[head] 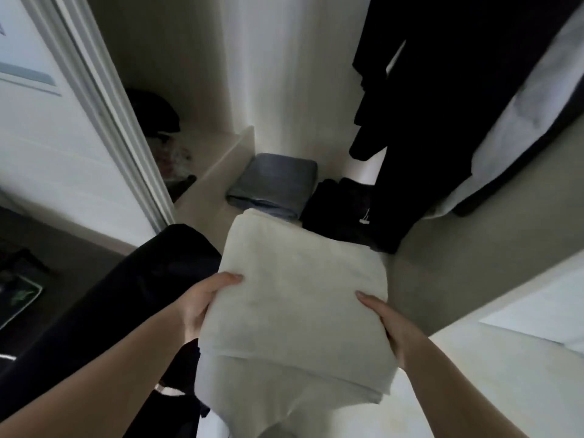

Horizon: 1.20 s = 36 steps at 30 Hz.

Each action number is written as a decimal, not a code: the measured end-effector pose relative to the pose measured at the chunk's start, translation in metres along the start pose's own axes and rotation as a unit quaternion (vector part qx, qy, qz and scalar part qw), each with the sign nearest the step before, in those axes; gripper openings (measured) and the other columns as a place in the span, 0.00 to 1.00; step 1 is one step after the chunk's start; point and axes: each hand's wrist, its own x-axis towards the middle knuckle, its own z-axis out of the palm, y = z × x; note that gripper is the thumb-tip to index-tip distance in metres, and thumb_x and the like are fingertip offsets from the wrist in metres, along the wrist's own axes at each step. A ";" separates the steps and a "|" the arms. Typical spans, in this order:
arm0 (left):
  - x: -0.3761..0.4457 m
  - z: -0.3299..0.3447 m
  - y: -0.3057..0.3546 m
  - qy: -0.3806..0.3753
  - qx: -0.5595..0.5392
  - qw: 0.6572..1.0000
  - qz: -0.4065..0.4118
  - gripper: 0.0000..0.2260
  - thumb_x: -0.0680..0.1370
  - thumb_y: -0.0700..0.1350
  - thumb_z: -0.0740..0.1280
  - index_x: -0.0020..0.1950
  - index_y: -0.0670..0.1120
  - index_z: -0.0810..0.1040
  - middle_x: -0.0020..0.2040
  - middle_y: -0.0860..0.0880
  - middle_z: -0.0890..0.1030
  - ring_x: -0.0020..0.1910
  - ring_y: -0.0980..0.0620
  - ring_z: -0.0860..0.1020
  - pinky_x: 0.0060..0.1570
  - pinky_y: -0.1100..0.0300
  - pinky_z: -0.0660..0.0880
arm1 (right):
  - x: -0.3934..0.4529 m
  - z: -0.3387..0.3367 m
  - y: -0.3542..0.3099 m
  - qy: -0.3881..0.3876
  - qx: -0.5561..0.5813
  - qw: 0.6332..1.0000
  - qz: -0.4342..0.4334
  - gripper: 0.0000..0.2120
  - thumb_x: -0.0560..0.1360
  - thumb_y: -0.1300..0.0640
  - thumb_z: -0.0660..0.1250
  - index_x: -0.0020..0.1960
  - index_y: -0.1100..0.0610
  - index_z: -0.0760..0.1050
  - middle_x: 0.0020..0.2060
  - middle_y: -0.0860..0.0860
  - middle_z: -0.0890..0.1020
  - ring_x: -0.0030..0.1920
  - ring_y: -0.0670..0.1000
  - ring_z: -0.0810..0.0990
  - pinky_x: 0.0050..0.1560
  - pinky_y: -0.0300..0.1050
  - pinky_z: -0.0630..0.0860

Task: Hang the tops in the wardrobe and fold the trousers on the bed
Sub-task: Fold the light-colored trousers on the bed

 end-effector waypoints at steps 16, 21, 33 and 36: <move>0.142 -0.002 0.103 0.026 0.037 0.999 -0.004 0.19 0.58 0.47 0.76 0.47 0.42 0.85 0.46 0.38 0.84 0.43 0.40 0.83 0.49 0.49 0.79 | 0.124 0.005 -0.087 0.017 0.054 0.998 0.031 0.27 0.58 0.49 0.76 0.56 0.57 0.80 0.47 0.59 0.85 0.43 0.58 0.85 0.34 0.47 0.80; 0.177 -0.013 0.124 0.031 0.035 0.998 -0.040 0.17 0.59 0.48 0.75 0.45 0.43 0.86 0.47 0.38 0.84 0.43 0.40 0.83 0.45 0.50 0.79 | 0.153 0.016 -0.100 0.028 0.078 0.995 0.050 0.24 0.62 0.50 0.75 0.56 0.57 0.80 0.49 0.60 0.84 0.45 0.60 0.85 0.35 0.50 0.81; 0.328 -0.010 0.234 -0.018 0.088 0.991 -0.095 0.16 0.59 0.47 0.75 0.44 0.44 0.87 0.48 0.40 0.85 0.43 0.42 0.84 0.38 0.54 0.80 | 0.246 0.026 -0.173 0.192 0.099 0.976 -0.008 0.32 0.59 0.51 0.69 0.62 0.62 0.76 0.59 0.67 0.77 0.58 0.66 0.77 0.64 0.64 0.70; 0.368 -0.018 0.260 -0.012 0.095 0.991 -0.096 0.16 0.58 0.47 0.77 0.43 0.44 0.87 0.47 0.40 0.85 0.41 0.42 0.84 0.35 0.54 0.80 | 0.280 0.030 -0.201 0.184 0.108 0.977 0.001 0.27 0.64 0.54 0.66 0.59 0.65 0.77 0.54 0.68 0.79 0.55 0.67 0.78 0.63 0.64 0.70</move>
